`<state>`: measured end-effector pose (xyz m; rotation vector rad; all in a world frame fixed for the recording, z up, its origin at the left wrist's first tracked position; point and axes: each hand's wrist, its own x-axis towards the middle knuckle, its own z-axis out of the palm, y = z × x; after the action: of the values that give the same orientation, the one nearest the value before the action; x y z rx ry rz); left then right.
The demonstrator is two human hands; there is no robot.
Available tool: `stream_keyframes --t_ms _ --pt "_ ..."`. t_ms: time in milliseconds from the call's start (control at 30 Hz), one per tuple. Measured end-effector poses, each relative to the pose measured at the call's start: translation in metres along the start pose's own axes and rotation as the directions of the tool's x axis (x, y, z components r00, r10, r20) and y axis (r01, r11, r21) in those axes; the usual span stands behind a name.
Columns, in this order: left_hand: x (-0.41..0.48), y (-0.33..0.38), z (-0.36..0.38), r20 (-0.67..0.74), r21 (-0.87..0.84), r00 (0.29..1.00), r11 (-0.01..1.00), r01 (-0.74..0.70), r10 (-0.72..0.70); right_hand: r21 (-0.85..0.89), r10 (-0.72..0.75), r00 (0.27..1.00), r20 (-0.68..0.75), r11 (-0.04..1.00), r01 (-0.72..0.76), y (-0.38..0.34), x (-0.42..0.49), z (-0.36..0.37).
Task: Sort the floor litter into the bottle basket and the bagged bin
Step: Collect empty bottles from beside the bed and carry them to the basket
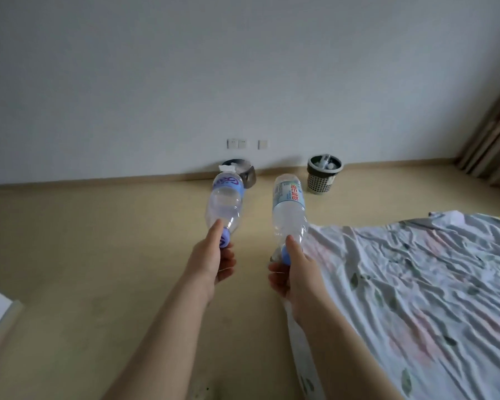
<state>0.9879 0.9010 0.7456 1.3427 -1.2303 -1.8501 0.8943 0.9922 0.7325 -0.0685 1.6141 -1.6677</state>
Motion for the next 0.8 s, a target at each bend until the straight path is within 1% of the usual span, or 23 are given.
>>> stream_keyframes --t_ms 67,233,333,400,467,533,633,733,800 --pt "0.059 0.02 -0.001 0.002 -0.003 1.0 1.0 -0.029 0.029 0.013 0.006 1.0 0.005 1.0 -0.006 -0.013 0.052 0.034" --pt "0.17 0.082 0.003 -0.004 0.063 1.0 0.998 -0.018 0.018 0.027 0.073 0.997 -0.003 0.997 -0.073 -0.06 0.141 0.107" --pt "0.245 0.122 0.021 0.012 0.093 0.999 0.994 -0.05 0.049 0.071 0.082 0.997 0.006 0.994 -0.082 -0.094 0.199 0.139" --pt "0.271 0.134 0.036 0.029 0.102 0.999 0.994 -0.035 0.032 0.069 0.077 0.997 -0.022 0.995 -0.075 -0.106 0.224 0.142" --pt "0.31 0.143 0.064 0.073 0.132 0.997 0.991 -0.027 0.018 0.087 0.098 0.993 -0.065 0.992 -0.092 -0.12 0.266 0.141" --pt "0.343 0.148 0.089 0.097 0.162 0.995 0.987 0.0 -0.016 0.066 0.124 0.987 -0.103 0.991 -0.118 -0.132 0.302 0.138" --pt "0.394 0.159 0.128 0.106 0.197 0.994 0.98 -0.012 -0.01 0.06 0.126 0.986 -0.104 0.991 -0.121 -0.155 0.36 0.133" --pt "0.462 0.182 0.187 0.112 0.205 0.994 0.979 -0.013 -0.01 0.059 0.11 0.99 -0.084 0.993 -0.105 -0.198 0.445 0.125" --pt "0.493 0.197 0.22 0.102 0.213 0.994 0.977 0.013 -0.036 0.05 0.115 0.989 -0.088 0.993 -0.111 -0.225 0.486 0.121"
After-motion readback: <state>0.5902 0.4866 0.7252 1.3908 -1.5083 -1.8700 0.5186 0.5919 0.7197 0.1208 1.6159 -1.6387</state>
